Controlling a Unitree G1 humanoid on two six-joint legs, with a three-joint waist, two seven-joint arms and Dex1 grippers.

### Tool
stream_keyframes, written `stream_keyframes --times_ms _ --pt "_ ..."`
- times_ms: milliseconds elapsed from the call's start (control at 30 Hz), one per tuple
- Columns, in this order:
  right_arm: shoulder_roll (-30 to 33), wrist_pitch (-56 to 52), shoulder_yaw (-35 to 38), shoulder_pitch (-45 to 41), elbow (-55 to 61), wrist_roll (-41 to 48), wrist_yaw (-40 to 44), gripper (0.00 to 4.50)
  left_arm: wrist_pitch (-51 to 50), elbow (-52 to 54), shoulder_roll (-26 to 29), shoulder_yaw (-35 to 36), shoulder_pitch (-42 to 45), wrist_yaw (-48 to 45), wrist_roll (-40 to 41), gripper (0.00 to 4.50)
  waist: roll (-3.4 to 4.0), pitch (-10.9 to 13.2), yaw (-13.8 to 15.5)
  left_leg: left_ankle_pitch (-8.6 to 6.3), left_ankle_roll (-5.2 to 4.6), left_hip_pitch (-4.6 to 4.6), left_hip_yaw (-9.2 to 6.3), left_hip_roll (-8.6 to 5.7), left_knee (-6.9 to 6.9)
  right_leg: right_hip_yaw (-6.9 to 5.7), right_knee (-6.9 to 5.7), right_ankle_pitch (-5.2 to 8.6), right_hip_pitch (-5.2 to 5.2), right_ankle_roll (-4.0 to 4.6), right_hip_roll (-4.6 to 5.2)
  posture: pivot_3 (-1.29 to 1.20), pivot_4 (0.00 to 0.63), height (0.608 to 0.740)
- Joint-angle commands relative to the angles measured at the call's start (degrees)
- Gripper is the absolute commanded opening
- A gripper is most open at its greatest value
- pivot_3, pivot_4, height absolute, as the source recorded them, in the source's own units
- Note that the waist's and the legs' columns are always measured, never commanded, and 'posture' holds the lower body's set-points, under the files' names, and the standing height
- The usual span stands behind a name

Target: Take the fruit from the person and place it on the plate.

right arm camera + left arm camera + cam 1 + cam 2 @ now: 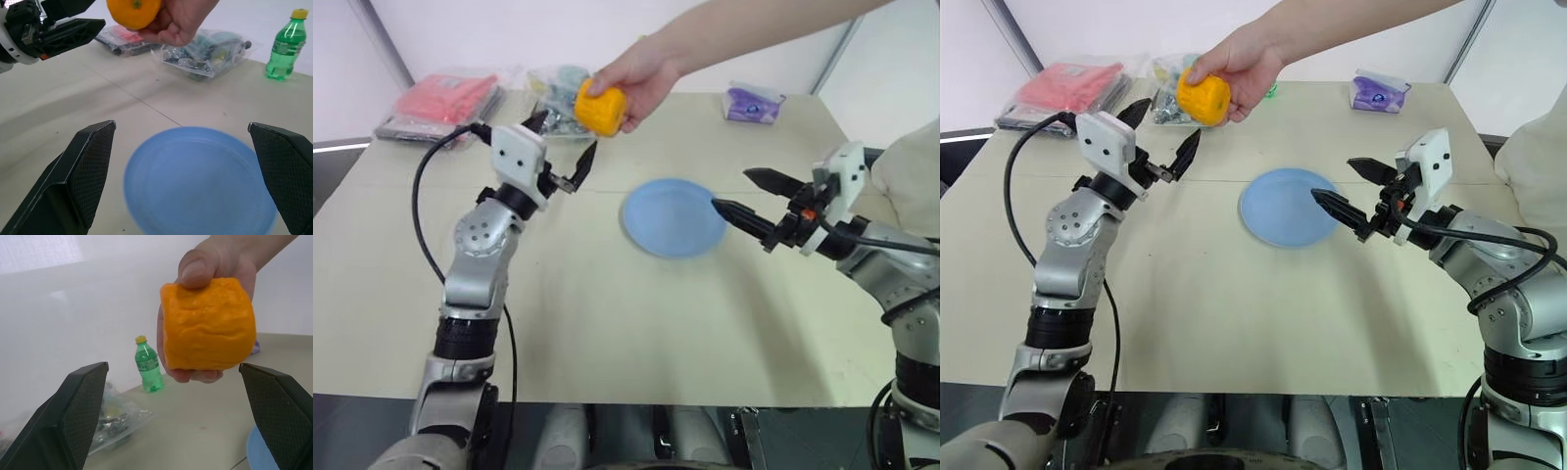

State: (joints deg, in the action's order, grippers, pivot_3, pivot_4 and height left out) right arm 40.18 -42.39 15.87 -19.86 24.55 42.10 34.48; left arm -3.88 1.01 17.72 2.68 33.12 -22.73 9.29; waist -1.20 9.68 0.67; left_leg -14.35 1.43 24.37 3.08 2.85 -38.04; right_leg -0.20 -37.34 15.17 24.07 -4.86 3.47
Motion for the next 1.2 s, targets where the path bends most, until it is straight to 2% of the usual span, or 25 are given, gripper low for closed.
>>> stream_keyframes --times_ms 33,367,1067,1167,1200 --pt "-0.26 1.29 0.32 -1.01 1.94 -0.01 -0.63 4.44 2.61 -1.94 -0.55 0.30 3.16 -0.99 0.79 4.50 0.00 0.00 0.00 0.00 0.00 0.00 0.00 0.00 0.00 0.00 0.00 0.00 0.00 0.00 0.00 0.00 0.150 0.731" --pt "-0.14 1.83 0.33 0.18 2.68 -0.60 -1.37 4.44 2.13 -3.47 -2.28 -0.02 5.40 -5.60 4.84 4.50 0.00 0.00 -0.01 0.00 0.00 0.00 -0.01 0.00 0.00 0.00 0.00 -0.01 0.00 -0.01 0.00 0.00 0.150 0.731" --pt "-0.38 2.98 -0.54 -0.14 2.06 -1.66 -1.81 4.44 5.59 -9.86 -3.47 0.74 8.87 -2.17 2.81 4.50 0.00 0.00 0.00 0.00 0.00 0.00 -0.01 0.00 -0.01 0.00 0.00 -0.01 0.00 -0.02 -0.01 0.00 0.150 0.731" --pt "-0.37 3.00 -0.53 0.14 2.26 -1.72 -1.97 4.50 5.94 -10.21 -3.52 0.73 9.16 -2.06 2.75 3.71 0.00 0.00 0.00 0.00 0.00 0.00 -0.01 0.00 -0.01 0.00 0.00 -0.01 0.00 -0.02 -0.01 0.00 0.150 0.731" --pt "-0.38 2.96 -0.48 0.18 2.28 -1.66 -2.03 4.50 5.90 -10.24 -3.55 0.72 9.18 -2.17 2.84 3.26 0.00 0.00 0.00 0.00 0.00 0.00 -0.01 0.00 -0.01 0.00 0.00 -0.01 0.00 -0.02 -0.01 0.00 0.150 0.731"
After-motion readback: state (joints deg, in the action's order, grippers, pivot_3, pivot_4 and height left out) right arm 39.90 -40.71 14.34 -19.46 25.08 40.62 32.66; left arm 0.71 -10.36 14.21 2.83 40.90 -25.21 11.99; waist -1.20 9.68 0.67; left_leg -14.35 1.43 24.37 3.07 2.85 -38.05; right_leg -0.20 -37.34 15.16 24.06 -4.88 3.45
